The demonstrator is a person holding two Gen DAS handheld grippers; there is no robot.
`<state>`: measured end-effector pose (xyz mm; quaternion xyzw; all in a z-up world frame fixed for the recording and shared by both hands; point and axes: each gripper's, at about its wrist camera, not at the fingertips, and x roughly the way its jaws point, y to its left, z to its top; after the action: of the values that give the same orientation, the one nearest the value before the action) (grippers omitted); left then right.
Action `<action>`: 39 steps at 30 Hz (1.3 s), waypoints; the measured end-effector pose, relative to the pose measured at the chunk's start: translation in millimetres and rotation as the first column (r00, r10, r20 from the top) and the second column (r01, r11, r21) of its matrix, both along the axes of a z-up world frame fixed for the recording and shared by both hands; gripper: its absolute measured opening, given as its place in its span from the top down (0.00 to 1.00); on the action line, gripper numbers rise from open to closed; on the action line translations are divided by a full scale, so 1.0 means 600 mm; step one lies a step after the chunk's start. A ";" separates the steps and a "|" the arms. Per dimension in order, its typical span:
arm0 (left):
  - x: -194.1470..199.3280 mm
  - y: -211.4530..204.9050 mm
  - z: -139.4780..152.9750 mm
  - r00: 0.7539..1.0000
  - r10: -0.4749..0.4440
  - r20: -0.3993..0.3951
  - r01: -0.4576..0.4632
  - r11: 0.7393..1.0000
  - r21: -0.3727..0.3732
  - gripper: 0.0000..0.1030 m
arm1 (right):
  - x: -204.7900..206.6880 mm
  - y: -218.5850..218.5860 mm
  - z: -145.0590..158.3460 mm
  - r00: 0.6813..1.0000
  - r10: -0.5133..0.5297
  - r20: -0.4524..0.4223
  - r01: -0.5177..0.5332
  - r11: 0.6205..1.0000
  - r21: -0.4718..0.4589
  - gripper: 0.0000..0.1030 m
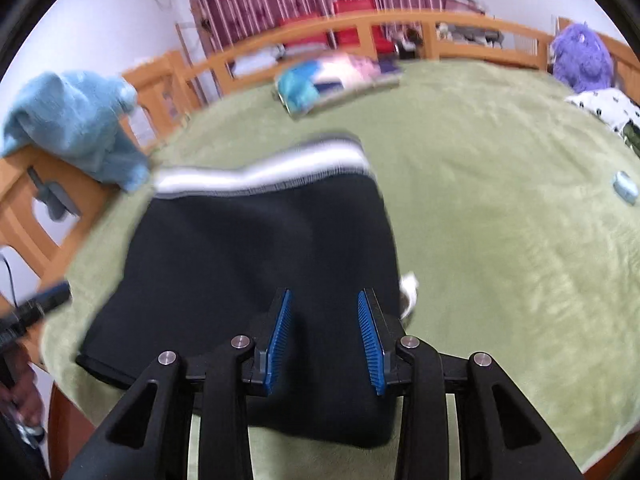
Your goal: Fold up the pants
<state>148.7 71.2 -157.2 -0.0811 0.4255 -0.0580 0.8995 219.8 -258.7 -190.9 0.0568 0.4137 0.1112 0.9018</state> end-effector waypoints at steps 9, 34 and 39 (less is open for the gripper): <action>-0.053 0.025 -0.038 0.998 -0.035 -0.045 0.035 0.999 0.001 0.41 | -0.020 -0.004 0.004 0.997 0.068 -0.035 -0.070 0.995 -0.066 0.67; 0.272 -0.043 -0.047 1.000 0.000 -0.008 0.000 0.998 0.059 0.63 | 0.261 0.036 -0.030 1.000 0.022 0.013 -0.021 0.998 -0.052 0.65; 0.196 -0.035 -0.040 0.999 -0.005 -0.046 0.011 0.992 0.127 0.33 | 0.220 0.016 -0.013 0.999 -0.035 0.034 0.038 0.995 -0.094 0.50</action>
<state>266.2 50.5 -180.9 -0.0231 0.4490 -0.0326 0.8926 351.9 -249.2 -198.4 0.0200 0.4026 0.0759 0.9120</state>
